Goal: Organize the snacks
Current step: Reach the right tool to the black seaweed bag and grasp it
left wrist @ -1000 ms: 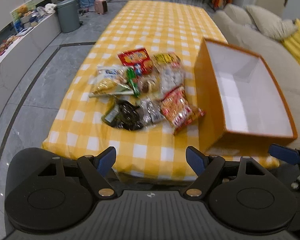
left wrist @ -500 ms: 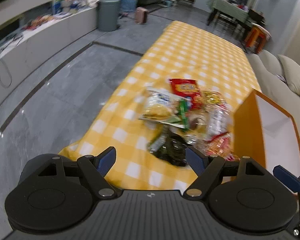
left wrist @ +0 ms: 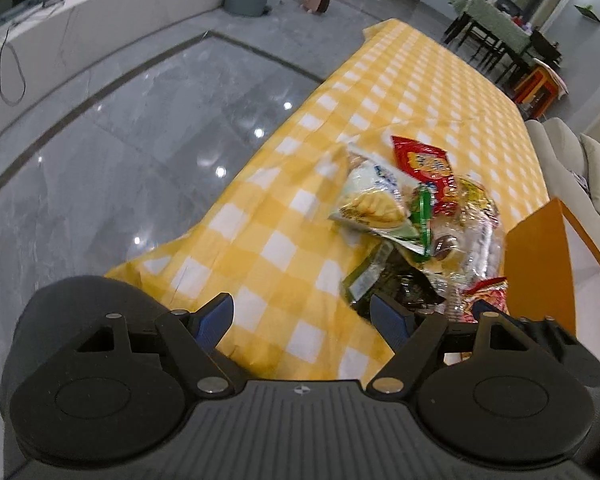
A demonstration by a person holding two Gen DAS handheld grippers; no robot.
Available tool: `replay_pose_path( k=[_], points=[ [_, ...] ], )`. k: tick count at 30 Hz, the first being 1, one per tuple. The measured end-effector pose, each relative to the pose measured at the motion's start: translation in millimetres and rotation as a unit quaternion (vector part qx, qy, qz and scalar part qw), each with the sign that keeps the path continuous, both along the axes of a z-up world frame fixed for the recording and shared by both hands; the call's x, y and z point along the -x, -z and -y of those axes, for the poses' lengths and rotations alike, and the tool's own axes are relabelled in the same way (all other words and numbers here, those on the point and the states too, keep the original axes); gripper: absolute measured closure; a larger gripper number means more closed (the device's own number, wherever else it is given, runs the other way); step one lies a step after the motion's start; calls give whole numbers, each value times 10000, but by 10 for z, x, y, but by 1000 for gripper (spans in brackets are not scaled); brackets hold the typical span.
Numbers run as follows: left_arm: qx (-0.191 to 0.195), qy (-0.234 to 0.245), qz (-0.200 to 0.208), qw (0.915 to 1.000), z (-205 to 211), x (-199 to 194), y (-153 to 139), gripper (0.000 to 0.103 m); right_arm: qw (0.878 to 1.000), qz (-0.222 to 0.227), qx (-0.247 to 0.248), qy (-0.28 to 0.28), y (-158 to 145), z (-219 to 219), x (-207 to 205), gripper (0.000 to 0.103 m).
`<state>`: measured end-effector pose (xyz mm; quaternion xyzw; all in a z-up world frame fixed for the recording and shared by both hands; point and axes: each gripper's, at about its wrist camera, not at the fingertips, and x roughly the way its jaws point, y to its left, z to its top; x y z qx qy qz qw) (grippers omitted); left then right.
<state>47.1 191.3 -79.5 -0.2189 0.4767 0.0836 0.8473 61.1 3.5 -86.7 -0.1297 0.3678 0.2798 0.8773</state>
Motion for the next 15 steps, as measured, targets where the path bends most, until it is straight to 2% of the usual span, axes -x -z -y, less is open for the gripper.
replay_pose_path(
  k=[7,9,11,13,15],
  points=[
    [308,148,-229,9992,-62,-85,140,11,9997,-204,-37,-129,311,-119,-287,27],
    [320,166,-244,9991,-69,-96,154,11,9995,-266,-103,-128,381,-137,-334,32],
    [323,179,-294,9989,-69,-107,176,11,9995,-281,-71,-106,467,-158,-412,51],
    [360,197,-367,9985,-68,-116,204,11,9996,-225,-54,-145,499,-171,-434,61],
    [354,195,-412,9983,-67,-121,221,11,9993,-305,-89,-215,530,-174,-451,61]
  ],
)
